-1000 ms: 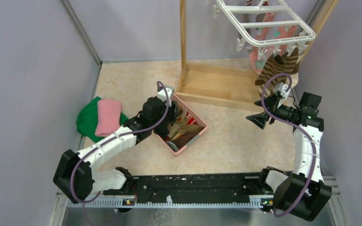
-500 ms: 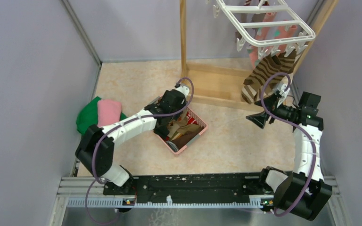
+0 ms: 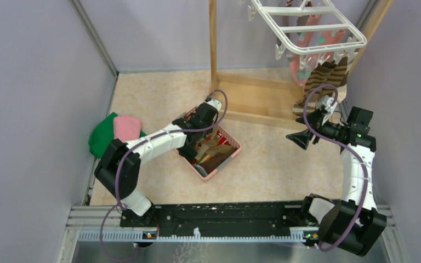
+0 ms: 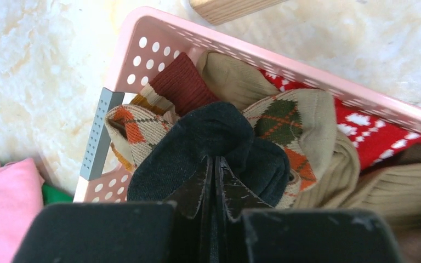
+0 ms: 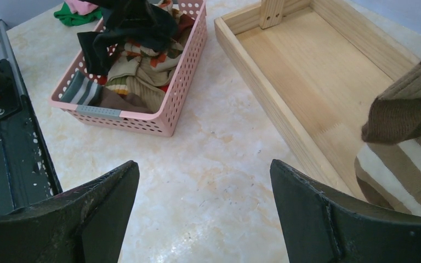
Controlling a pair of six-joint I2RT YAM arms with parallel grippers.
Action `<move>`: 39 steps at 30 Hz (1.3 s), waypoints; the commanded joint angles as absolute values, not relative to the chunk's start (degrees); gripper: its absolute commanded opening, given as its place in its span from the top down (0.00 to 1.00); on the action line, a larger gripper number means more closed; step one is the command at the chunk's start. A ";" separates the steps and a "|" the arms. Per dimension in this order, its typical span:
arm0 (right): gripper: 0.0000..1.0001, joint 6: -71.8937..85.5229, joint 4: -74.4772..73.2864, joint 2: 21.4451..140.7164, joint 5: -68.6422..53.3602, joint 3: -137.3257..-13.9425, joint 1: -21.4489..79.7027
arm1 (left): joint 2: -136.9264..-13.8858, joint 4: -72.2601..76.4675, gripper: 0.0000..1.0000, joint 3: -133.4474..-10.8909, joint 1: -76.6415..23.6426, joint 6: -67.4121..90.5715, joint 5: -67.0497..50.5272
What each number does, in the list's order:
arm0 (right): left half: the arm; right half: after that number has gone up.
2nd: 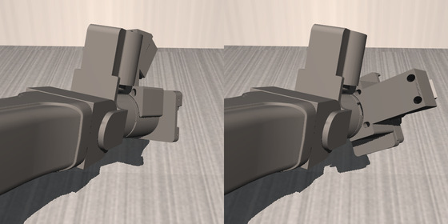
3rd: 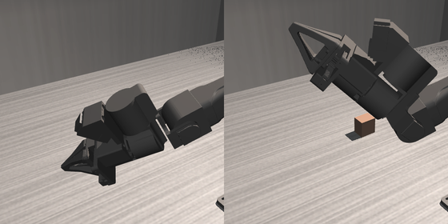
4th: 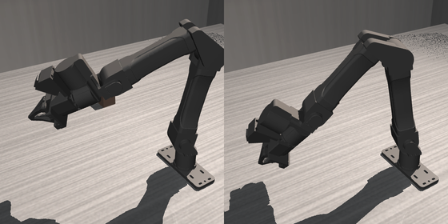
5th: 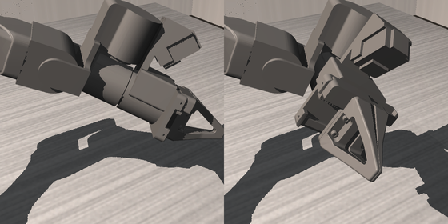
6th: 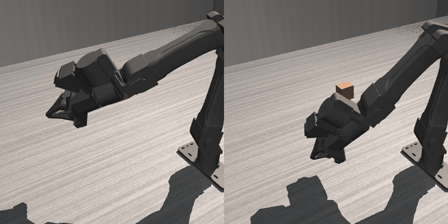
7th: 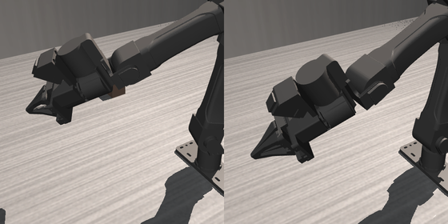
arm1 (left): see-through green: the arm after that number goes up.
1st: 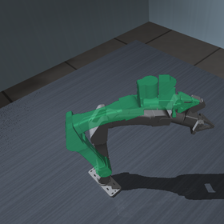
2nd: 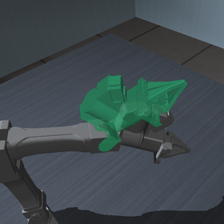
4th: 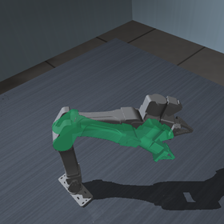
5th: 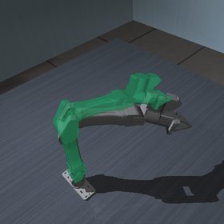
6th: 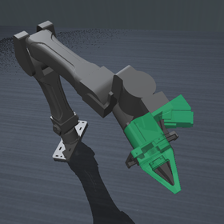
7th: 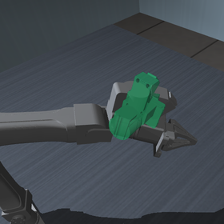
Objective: Clip the socks to the hanger
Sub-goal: Pick up the sock from the bin.
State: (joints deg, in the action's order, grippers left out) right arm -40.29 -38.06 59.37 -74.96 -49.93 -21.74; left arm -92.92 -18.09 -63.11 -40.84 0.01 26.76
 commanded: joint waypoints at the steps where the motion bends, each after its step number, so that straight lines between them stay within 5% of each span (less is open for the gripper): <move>1: 0.12 -40.61 -36.50 59.42 -75.72 -50.88 -21.09 | -82.89 -14.13 0.93 -63.00 -40.54 2.85 19.53; 6: 0.12 -40.61 -36.61 59.39 -76.01 -50.89 -20.95 | -71.96 -5.08 1.00 -57.03 -40.26 4.31 10.77; 19: 0.10 -42.16 -36.21 59.49 -82.19 -49.34 -16.33 | -58.76 12.21 1.00 -49.24 -39.99 12.34 -4.03; 25: 0.04 -64.60 -47.69 60.03 -88.35 -48.37 -5.87 | -60.67 36.88 1.00 -45.50 -40.57 28.31 -20.35; 31: 0.04 -66.45 -47.36 60.29 -88.20 -48.54 -0.44 | -71.44 46.05 1.00 -49.60 -47.66 31.56 -12.23; 39: 0.07 -37.64 -23.93 59.90 -75.82 -45.08 6.58 | -81.70 50.15 1.00 -54.84 -53.69 34.82 1.25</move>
